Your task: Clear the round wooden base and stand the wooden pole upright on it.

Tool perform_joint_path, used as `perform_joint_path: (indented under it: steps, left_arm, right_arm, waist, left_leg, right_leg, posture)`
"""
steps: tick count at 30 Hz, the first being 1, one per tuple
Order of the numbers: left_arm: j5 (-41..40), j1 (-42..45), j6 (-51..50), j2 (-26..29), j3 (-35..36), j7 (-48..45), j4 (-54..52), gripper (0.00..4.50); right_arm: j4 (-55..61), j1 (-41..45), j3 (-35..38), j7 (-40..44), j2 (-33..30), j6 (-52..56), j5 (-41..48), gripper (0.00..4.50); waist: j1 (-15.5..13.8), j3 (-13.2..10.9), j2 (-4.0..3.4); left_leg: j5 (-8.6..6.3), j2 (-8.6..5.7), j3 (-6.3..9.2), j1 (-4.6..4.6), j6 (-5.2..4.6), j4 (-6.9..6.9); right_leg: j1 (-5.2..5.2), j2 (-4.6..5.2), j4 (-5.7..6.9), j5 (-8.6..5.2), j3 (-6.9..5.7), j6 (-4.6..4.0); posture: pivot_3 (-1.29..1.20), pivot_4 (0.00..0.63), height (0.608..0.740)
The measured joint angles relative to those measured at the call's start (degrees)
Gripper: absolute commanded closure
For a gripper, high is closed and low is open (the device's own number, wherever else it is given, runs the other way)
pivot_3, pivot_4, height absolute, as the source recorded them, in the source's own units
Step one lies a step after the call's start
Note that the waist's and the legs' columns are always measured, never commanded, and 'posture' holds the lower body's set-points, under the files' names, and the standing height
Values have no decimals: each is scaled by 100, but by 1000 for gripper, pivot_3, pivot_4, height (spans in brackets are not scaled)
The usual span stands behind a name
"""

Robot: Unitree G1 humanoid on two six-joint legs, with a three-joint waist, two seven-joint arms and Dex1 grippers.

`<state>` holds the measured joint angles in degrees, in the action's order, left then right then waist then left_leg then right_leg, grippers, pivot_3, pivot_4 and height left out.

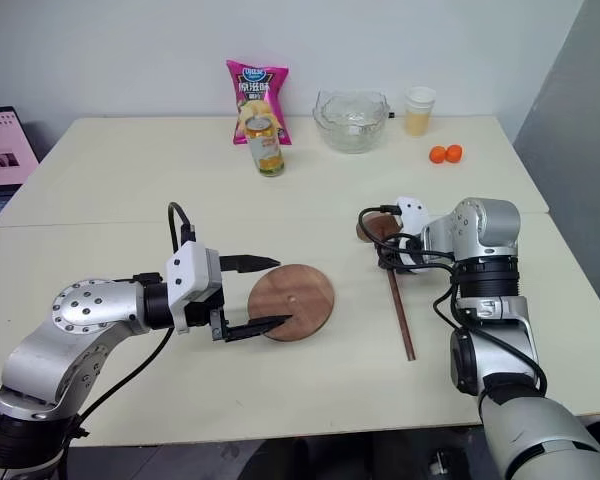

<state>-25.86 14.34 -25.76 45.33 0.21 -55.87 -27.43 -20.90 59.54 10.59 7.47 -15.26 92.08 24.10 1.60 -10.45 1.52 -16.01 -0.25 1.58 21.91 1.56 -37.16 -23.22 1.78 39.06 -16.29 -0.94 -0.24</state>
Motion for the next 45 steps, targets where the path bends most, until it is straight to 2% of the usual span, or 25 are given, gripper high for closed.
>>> perform_joint_path:
  steps: [7,12,16,19,21,24,28,36,45]
  left_arm:
    - [-12,-444,-5,296,244,-105,2,0]
    - [-208,-946,-208,399,1094,89,-48,0]
    - [-343,-1614,-395,379,1813,305,-267,0]
    - [-400,-2297,-391,358,2278,277,-528,0]
    - [-352,-2496,-373,365,2328,225,-490,0]
    - [-324,-2628,-240,412,2481,53,-402,0]
    - [-177,-2700,39,543,2428,-228,-170,0]
    - [-198,-2278,-55,701,1931,-319,-123,0]
    - [-204,-2253,-134,738,1799,-352,-129,0]
  right_arm:
    - [178,370,642,-44,79,-324,-78,4249]
    - [1617,-120,569,793,30,-1189,434,4249]
    - [2900,-1063,314,1516,259,-2000,892,4249]
    - [3885,-1774,-480,2331,255,-3330,923,4249]
    - [4078,-1961,-764,2579,239,-3788,853,4250]
    - [4072,-2099,-1364,3142,309,-4952,548,4250]
    - [3541,-2172,-2071,3585,895,-6836,17,4250]
    - [2638,-2358,-2399,3655,1169,-8125,-486,4250]
    - [2179,-2484,-2509,3668,1315,-8723,-625,4251]
  waist:
    - [10,0,-1]
    - [14,3,4]
    - [37,5,7]
    - [20,7,9]
    - [22,7,9]
    - [22,8,10]
    - [23,11,16]
    - [6,17,25]
    - [9,17,25]
  left_leg:
    - [0,2,-7,0,-1,2]
    - [-1,4,-7,0,-1,6]
    - [-2,10,-10,-1,-2,10]
    - [-1,10,-8,-12,-3,4]
    - [-1,10,-8,-11,-3,4]
    - [-1,12,-7,-16,-3,0]
    - [0,19,-8,-18,-1,1]
    - [0,19,-8,-13,0,-8]
    - [0,21,-8,-15,-1,-7]
  right_leg:
    - [-6,-1,-3,1,7,1]
    - [-8,-2,-6,1,8,2]
    - [-9,-4,-8,1,13,3]
    - [-2,-5,-8,14,12,9]
    - [-4,-7,-7,14,12,9]
    - [-4,-9,-1,15,11,8]
    - [-3,-16,0,17,11,5]
    - [-3,-14,-2,17,12,5]
    - [-3,-14,0,17,11,5]
  posture:
    - [0,150,740]
    - [0,150,740]
    - [0,150,740]
    - [0,150,740]
    - [0,150,740]
    - [0,150,740]
    - [0,150,740]
    - [0,150,740]
    - [0,150,740]
